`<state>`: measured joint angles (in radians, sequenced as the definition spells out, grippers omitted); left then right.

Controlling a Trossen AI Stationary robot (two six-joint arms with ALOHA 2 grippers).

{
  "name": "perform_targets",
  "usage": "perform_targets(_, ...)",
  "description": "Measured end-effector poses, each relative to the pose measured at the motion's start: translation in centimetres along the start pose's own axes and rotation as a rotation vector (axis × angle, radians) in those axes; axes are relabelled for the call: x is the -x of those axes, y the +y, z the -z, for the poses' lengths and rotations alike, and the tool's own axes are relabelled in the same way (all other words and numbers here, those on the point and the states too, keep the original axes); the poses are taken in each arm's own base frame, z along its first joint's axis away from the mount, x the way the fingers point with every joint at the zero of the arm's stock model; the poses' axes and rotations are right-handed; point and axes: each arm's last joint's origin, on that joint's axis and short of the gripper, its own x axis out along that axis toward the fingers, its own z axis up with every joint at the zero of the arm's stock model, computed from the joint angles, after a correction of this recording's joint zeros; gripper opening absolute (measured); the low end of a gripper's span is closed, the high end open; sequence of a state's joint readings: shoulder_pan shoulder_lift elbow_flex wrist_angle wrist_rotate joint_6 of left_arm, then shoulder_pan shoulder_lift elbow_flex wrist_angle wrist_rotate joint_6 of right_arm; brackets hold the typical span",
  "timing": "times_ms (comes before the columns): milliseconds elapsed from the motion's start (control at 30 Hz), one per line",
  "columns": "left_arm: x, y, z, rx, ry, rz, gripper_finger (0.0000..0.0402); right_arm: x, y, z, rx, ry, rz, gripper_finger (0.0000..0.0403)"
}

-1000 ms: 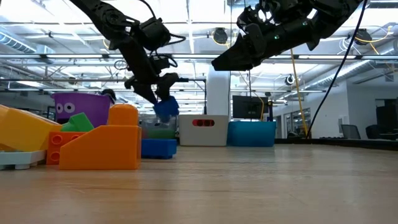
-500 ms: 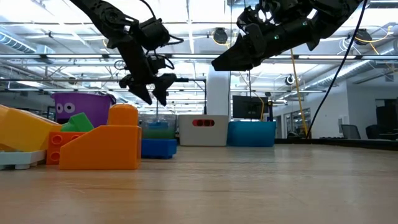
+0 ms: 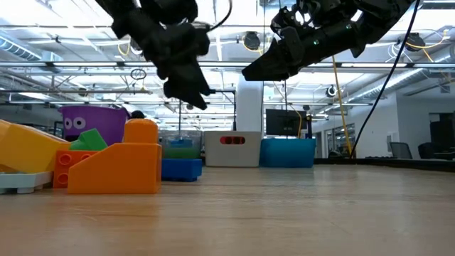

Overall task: Pick & Place Toys
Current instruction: Put the blue game piece into the black bin

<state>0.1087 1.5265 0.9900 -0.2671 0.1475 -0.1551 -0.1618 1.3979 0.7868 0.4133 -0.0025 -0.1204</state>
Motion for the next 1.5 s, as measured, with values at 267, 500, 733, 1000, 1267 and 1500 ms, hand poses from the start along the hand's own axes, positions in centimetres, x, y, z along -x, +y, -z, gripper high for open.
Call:
perform_targets(267,-2.2,-7.4,3.5,-0.328,0.057,0.051,0.0278,0.0,0.0,0.0,0.0,-0.001,0.0,0.0256)
perform_targets(500,-5.4,-9.3,5.4,-0.4,0.078,0.008,0.0278,0.0,0.0,-0.1,0.0,-0.012,0.002,0.0256)
perform_targets(733,-8.0,-9.1,7.3,-0.381,0.17,-0.01,0.0278,0.0,0.0,-0.1,-0.001,-0.009,0.002,0.0256)
perform_targets(1000,-8.3,-7.7,7.6,-0.319,0.218,-0.122,0.0262,0.0,0.0,-0.1,0.0,-0.007,0.001,0.0256)
perform_targets(1267,-8.3,-6.2,6.8,-0.259,0.205,-0.167,0.014,0.0,0.0,-0.1,0.0,-0.008,0.001,0.0256)
perform_targets(1500,-7.0,-4.9,4.0,-0.215,0.129,-0.199,0.0139,0.0,0.0,-0.1,0.0,-0.008,0.001,0.0256)
